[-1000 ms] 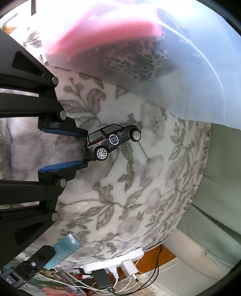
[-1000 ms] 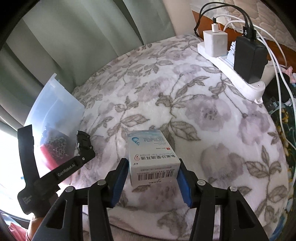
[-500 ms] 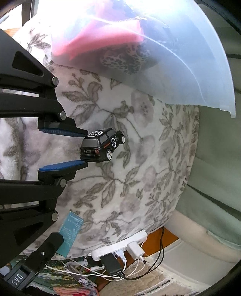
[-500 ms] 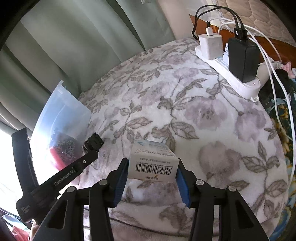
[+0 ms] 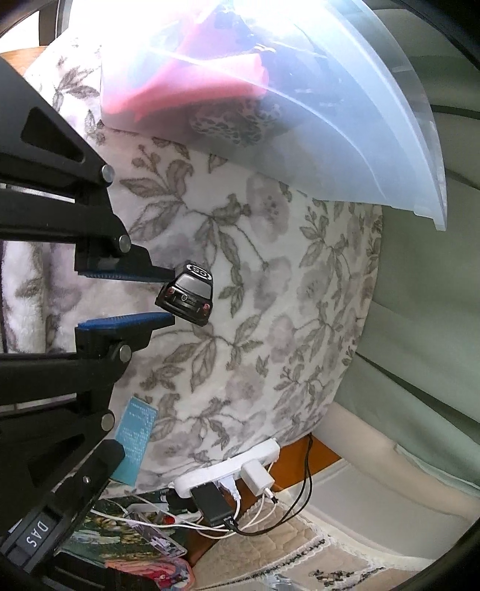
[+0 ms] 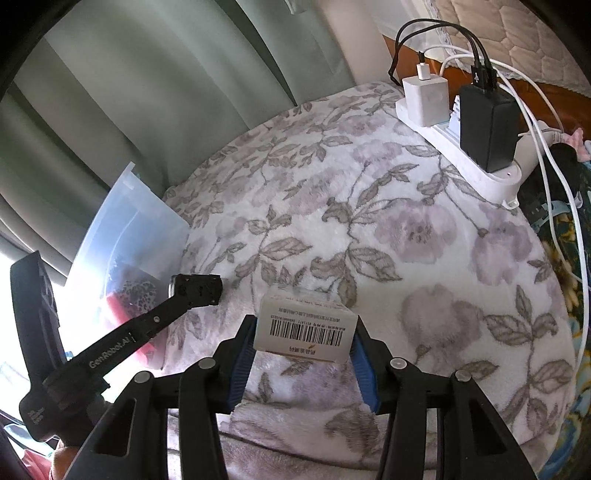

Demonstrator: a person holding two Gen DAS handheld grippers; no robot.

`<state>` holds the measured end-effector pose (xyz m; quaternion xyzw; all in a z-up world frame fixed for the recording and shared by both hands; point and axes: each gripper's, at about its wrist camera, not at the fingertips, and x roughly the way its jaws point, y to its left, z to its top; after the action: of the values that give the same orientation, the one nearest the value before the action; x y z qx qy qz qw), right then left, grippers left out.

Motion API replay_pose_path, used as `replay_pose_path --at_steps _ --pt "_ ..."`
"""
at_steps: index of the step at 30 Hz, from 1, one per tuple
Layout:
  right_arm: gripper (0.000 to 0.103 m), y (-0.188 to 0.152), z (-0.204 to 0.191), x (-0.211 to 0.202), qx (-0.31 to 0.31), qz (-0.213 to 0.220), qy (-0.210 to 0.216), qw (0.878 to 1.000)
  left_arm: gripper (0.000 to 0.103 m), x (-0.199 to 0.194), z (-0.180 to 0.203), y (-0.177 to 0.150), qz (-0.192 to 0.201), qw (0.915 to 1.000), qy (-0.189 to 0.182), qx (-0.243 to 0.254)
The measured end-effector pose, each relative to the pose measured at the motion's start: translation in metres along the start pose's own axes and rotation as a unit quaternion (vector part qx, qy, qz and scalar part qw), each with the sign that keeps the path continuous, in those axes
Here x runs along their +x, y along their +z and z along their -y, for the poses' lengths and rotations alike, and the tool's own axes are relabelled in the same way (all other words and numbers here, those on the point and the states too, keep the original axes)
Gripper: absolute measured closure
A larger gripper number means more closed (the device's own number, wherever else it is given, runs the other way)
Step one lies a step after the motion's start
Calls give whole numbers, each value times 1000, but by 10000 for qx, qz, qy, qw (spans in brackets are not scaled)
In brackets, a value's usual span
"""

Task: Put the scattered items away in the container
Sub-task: 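Lift the toy car with the left tool while the right tool lifts the medicine box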

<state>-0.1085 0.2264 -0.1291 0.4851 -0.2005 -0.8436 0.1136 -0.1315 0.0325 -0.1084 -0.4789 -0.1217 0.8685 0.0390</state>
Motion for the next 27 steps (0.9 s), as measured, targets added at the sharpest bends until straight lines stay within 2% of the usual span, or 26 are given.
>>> replay_pose_path --at_steps 10,12,14,17,27 --pt "51 -1 1 3 36 -61 -18 10000 86 16 -2 5 -17 9999 158 36" --pt "51 -1 1 3 39 -79 -11 10000 84 20 -2 6 -39 9996 249 133" --pt "51 -2 2 4 43 -94 -4 9999 76 24 -3 8 -79 9994 290 180" --pt "51 -2 2 4 58 -109 8 9999 72 31 -5 11 -104 9990 366 217" --pt "51 -1 2 9 83 -148 16 9999 72 35 -5 16 27 9985 376 404"
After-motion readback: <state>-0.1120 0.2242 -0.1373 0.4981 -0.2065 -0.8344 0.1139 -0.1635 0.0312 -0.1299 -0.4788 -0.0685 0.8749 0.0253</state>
